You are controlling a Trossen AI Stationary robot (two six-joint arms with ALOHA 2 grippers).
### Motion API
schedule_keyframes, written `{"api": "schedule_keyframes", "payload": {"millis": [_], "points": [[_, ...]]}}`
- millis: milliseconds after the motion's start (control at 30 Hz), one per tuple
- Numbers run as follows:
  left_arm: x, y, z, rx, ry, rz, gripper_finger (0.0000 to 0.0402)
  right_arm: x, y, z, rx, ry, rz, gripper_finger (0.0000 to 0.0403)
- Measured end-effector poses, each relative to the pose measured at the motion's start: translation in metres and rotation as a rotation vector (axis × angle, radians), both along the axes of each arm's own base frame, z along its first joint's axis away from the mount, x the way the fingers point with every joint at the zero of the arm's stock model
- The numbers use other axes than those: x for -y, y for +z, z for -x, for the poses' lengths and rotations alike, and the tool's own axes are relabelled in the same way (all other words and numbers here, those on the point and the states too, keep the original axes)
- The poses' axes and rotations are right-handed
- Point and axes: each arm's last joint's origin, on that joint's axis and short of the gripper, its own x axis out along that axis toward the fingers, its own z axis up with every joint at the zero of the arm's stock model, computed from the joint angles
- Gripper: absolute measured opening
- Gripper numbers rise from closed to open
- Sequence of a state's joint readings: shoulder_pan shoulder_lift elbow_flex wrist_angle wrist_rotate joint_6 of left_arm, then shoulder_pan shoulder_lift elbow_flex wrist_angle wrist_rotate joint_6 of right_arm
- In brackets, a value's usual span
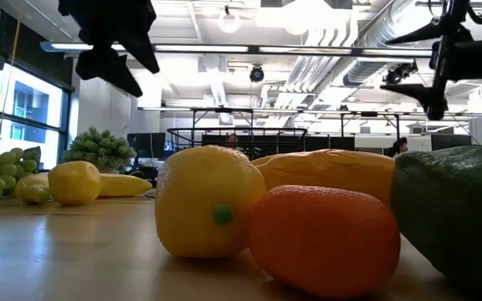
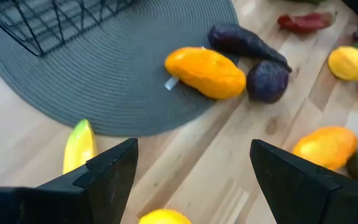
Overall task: Build produce basket
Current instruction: Put the lemon into the black wire basket
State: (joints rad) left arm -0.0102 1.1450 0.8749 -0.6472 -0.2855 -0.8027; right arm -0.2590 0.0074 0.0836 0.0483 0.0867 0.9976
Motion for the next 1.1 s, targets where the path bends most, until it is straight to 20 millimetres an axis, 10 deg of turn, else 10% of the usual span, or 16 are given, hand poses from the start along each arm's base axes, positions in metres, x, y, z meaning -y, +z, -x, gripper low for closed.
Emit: {"api": "schedule_keyframes", "payload": {"millis": [767, 1100], "points": [[-0.009, 0.0, 0.0, -0.015, -0.007, -0.012, 0.0299, 0.002, 0.081, -0.022, -0.542, 0.087, -0.143, 0.033], [-0.009, 0.0, 0.001, -0.023, -0.026, -0.026, 0.03, -0.02, 0.087, -0.054, -0.713, 0.2, -0.44, 0.033]]}}
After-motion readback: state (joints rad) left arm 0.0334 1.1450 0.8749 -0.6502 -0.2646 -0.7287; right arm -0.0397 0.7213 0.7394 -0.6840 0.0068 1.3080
